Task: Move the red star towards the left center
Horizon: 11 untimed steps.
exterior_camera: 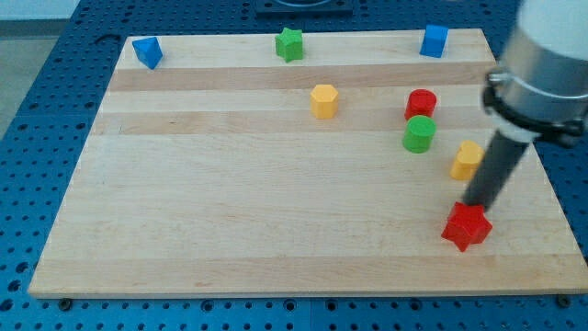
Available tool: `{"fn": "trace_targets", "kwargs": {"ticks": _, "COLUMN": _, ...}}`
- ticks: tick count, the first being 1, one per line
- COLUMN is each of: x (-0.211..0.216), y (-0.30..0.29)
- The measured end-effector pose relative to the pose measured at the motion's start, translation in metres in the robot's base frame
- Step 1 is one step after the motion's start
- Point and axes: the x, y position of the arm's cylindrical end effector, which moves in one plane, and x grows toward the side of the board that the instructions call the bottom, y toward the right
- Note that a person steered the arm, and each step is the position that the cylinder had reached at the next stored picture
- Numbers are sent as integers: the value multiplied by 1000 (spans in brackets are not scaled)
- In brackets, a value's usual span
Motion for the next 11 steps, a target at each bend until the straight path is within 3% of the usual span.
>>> {"fn": "trace_targets", "kwargs": {"ticks": 1, "x": 11, "y": 39}}
{"fn": "trace_targets", "kwargs": {"ticks": 2, "x": 58, "y": 39}}
{"fn": "trace_targets", "kwargs": {"ticks": 3, "x": 64, "y": -21}}
{"fn": "trace_targets", "kwargs": {"ticks": 4, "x": 23, "y": -50}}
{"fn": "trace_targets", "kwargs": {"ticks": 7, "x": 3, "y": 42}}
{"fn": "trace_targets", "kwargs": {"ticks": 8, "x": 3, "y": -27}}
{"fn": "trace_targets", "kwargs": {"ticks": 9, "x": -16, "y": -137}}
{"fn": "trace_targets", "kwargs": {"ticks": 11, "x": -63, "y": -278}}
